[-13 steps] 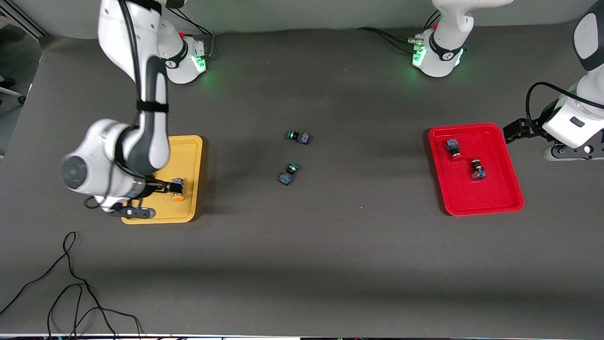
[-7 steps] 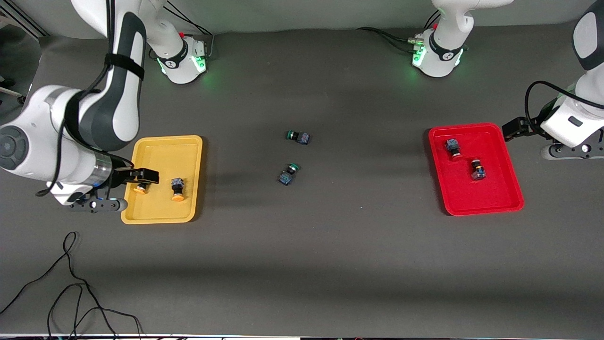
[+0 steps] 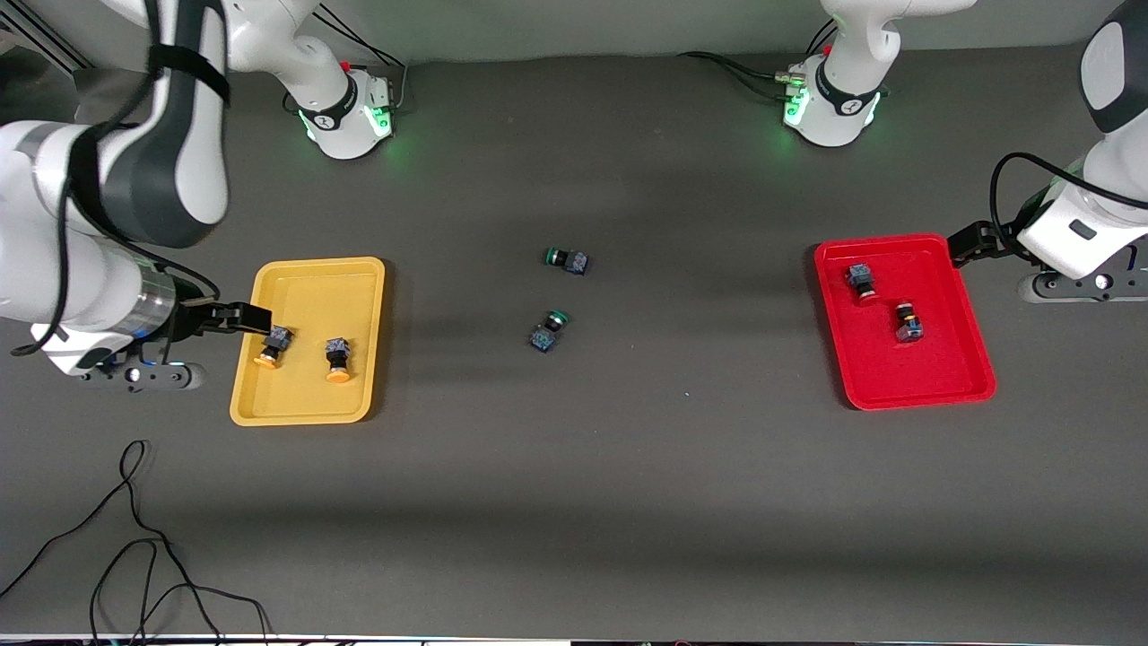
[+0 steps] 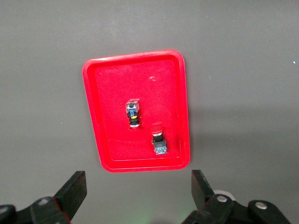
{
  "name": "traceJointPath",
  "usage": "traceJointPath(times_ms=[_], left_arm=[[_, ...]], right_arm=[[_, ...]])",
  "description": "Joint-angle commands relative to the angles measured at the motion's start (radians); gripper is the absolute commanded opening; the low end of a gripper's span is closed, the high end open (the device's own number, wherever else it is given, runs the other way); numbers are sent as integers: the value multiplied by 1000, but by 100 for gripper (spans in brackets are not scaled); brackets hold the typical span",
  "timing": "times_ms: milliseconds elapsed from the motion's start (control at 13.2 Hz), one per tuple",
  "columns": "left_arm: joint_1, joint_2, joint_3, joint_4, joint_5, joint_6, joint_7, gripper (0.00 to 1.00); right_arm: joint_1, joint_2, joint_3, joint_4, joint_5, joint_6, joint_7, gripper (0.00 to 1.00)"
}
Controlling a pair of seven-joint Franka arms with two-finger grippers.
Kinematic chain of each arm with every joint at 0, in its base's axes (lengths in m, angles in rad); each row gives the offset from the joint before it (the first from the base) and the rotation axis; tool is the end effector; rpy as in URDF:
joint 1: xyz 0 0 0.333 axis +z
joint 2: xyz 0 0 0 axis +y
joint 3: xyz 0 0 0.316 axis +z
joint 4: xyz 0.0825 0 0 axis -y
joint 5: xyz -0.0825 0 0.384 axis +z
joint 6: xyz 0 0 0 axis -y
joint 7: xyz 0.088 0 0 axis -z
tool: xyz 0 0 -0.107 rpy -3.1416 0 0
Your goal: Place red and yellow buttons in trays
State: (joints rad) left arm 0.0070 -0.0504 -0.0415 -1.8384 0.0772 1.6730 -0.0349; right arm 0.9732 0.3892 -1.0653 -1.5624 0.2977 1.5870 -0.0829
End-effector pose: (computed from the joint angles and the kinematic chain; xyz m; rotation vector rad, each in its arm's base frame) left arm 0.5344 -0.0113 0.5344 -3.0545 0.0179 0.1717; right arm 0.6088 0.0559 0.4995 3.1011 -0.0528 -0.2557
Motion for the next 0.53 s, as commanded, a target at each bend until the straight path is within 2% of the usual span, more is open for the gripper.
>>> traceJointPath(times_ms=[0,303,454], left_arm=[[-7,-8,6,8,-8,4,-7,100],[-10,-9,0,10,-8,4,-8,100],[-9,-9,0,10,-8,1,-8,100]], right_arm=[[-212,-140,257,-5,-103,-4,54,100],[-546,-263,606,-31,-218,-5,54,100],[-710,-312,768,-47,-241,-7,52,100]])
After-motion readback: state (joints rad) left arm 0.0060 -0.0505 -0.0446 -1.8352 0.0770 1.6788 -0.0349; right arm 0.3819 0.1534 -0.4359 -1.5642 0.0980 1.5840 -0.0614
